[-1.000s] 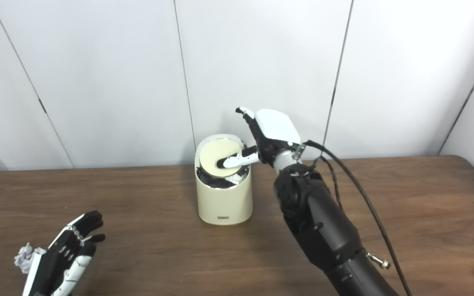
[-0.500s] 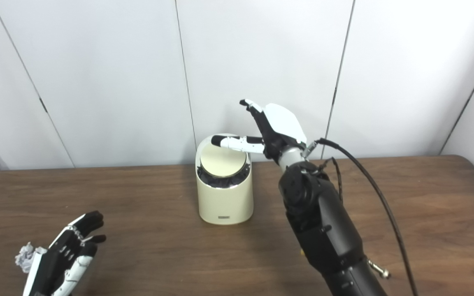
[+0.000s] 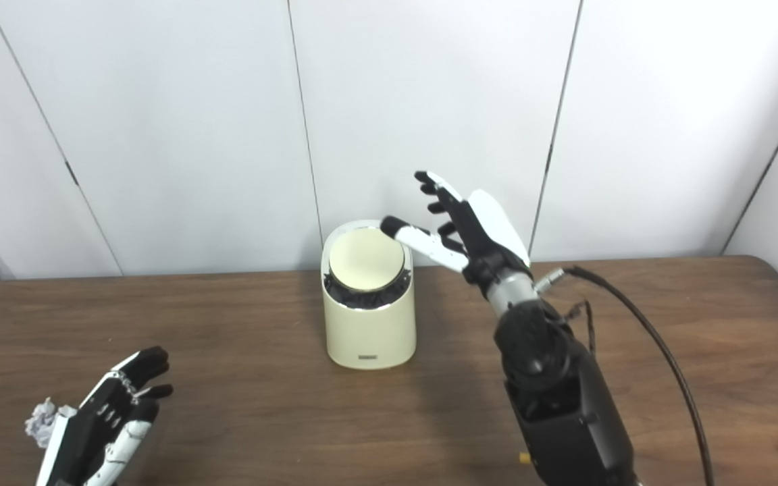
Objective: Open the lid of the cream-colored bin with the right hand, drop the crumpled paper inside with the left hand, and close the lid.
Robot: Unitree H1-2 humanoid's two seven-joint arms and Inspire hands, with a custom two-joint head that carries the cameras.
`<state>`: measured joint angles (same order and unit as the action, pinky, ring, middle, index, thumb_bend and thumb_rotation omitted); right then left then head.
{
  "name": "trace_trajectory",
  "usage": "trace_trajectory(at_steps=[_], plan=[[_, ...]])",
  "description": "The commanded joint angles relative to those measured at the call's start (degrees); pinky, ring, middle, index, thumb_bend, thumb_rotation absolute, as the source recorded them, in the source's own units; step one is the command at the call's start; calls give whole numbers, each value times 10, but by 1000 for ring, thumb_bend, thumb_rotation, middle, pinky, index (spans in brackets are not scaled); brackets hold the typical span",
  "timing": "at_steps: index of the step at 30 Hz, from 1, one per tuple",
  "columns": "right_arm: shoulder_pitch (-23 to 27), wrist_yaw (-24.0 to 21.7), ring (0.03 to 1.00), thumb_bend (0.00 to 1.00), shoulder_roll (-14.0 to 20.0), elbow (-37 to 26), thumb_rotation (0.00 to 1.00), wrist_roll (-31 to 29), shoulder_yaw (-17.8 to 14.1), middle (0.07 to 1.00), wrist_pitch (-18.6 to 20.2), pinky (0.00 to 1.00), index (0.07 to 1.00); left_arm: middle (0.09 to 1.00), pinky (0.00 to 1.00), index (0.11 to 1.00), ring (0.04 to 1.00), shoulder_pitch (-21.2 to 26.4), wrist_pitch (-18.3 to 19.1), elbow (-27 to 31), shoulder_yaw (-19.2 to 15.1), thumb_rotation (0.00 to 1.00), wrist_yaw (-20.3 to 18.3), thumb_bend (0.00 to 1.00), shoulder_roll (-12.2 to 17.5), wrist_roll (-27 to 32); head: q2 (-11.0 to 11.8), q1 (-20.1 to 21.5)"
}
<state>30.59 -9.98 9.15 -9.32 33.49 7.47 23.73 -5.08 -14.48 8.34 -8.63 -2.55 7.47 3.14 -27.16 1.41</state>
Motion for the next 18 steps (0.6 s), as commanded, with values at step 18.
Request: trace_trajectory(at_steps=[18], plan=[[-146,121,888,861,9,-18,996,-141,-71,884,-251,831,882,833,759,807,846,4,-2,20,-2,577,2,707,5,6,-4,2]])
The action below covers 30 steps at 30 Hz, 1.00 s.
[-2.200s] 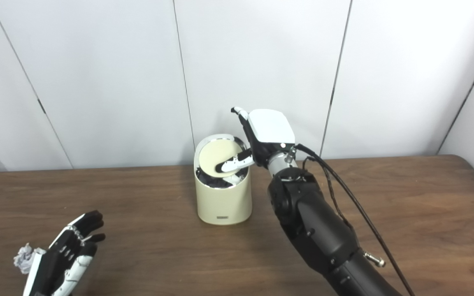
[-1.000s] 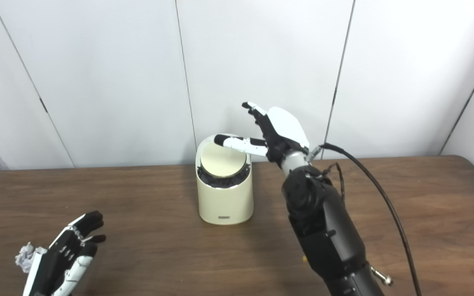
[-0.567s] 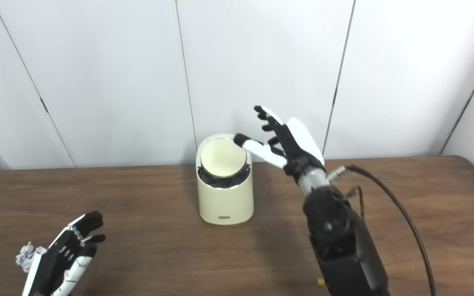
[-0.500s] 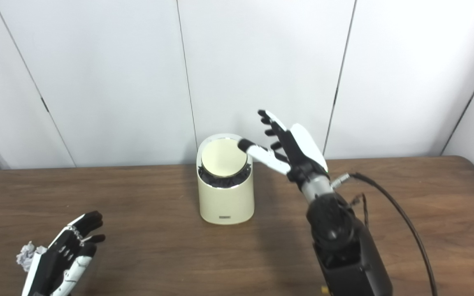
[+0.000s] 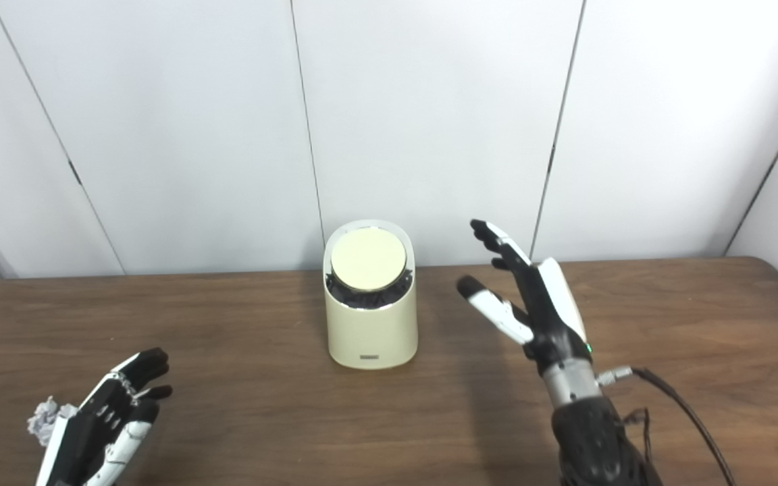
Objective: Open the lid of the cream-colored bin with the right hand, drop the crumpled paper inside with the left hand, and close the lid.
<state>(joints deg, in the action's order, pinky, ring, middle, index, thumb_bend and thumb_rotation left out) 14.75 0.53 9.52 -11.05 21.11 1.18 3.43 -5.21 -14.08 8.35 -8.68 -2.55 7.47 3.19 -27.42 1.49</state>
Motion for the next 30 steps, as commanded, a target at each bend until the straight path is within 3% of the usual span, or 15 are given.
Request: trace_trajectory(at_steps=[1,7,16,30], plan=[[6,21,883,848,4,11,982,-30,-12,881,-73,827,884,833,756,808,846,5,-5,20,-2,574,2,704,5,7,-1,1],[-18,30,868,842,-3,48,928,-79,-23,868,-151,821,885,832,754,809,846,3,-8,20,-2,582,2,712,5,6,-4,0],[-59,33,842,926,-19,74,845,-125,-26,849,-213,824,890,838,764,813,850,2,-10,16,-4,581,0,729,8,14,-5,0],[-59,40,854,901,-24,86,830,-120,-34,859,-229,845,899,828,754,805,844,4,-12,14,-3,582,0,717,7,15,-2,3]])
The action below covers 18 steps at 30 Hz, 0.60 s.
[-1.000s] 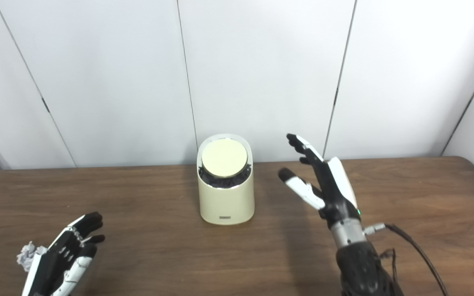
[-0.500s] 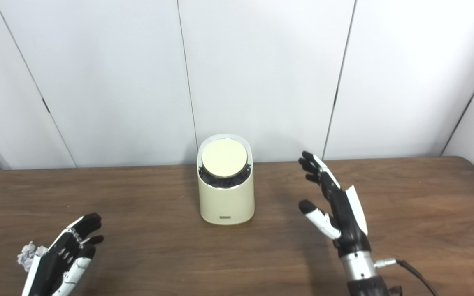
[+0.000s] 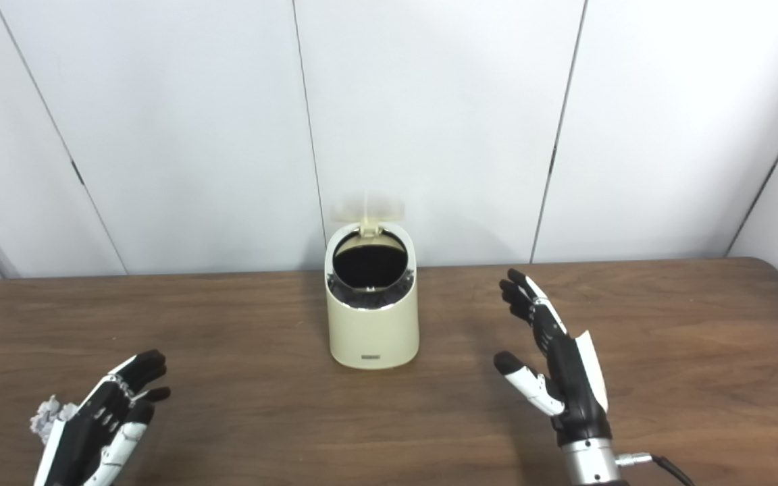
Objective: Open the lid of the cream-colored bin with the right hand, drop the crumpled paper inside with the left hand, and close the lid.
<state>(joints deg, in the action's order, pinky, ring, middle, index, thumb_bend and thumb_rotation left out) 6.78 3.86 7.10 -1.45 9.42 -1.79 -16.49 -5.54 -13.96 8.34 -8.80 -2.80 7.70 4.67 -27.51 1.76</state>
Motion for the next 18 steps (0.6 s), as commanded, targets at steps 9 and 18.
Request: trace_trajectory(at_steps=[9,18], plan=[[19,11,846,904,1,-8,834,3,-7,849,-30,844,891,837,762,814,844,7,-14,10,-2,585,4,728,4,-3,-1,1],[29,12,837,896,2,-9,831,7,-6,852,-22,813,887,837,758,811,847,8,-11,13,-2,586,5,746,5,-5,-1,0]])
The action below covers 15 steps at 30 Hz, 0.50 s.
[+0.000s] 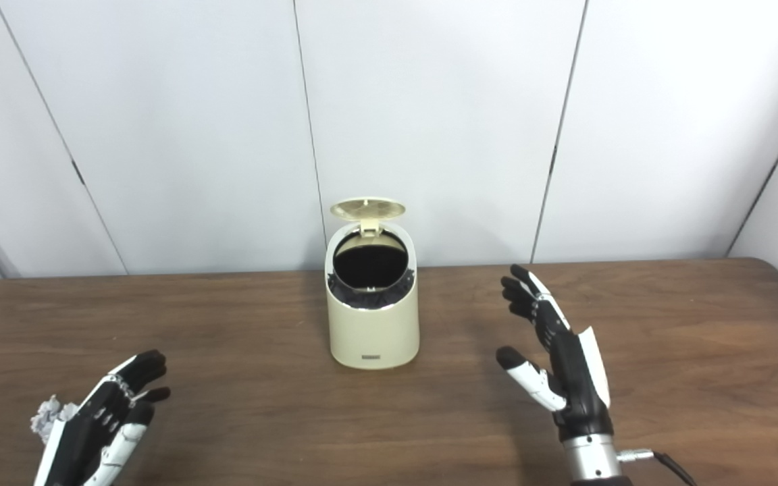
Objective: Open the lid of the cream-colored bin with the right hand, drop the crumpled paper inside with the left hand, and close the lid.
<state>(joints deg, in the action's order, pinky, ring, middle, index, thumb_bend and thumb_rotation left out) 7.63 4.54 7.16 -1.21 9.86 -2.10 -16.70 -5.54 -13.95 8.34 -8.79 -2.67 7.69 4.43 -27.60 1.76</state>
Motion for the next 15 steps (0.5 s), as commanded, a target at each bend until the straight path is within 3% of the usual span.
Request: trace_trajectory(at_steps=[1,15], plan=[[20,5,837,895,2,-12,832,3,-3,852,-20,812,887,839,761,814,850,8,-12,13,-2,583,3,739,6,-2,-1,1],[-34,12,860,883,1,-22,865,24,-10,854,-5,838,895,837,753,812,848,6,-13,13,-3,580,0,720,9,2,-2,1]])
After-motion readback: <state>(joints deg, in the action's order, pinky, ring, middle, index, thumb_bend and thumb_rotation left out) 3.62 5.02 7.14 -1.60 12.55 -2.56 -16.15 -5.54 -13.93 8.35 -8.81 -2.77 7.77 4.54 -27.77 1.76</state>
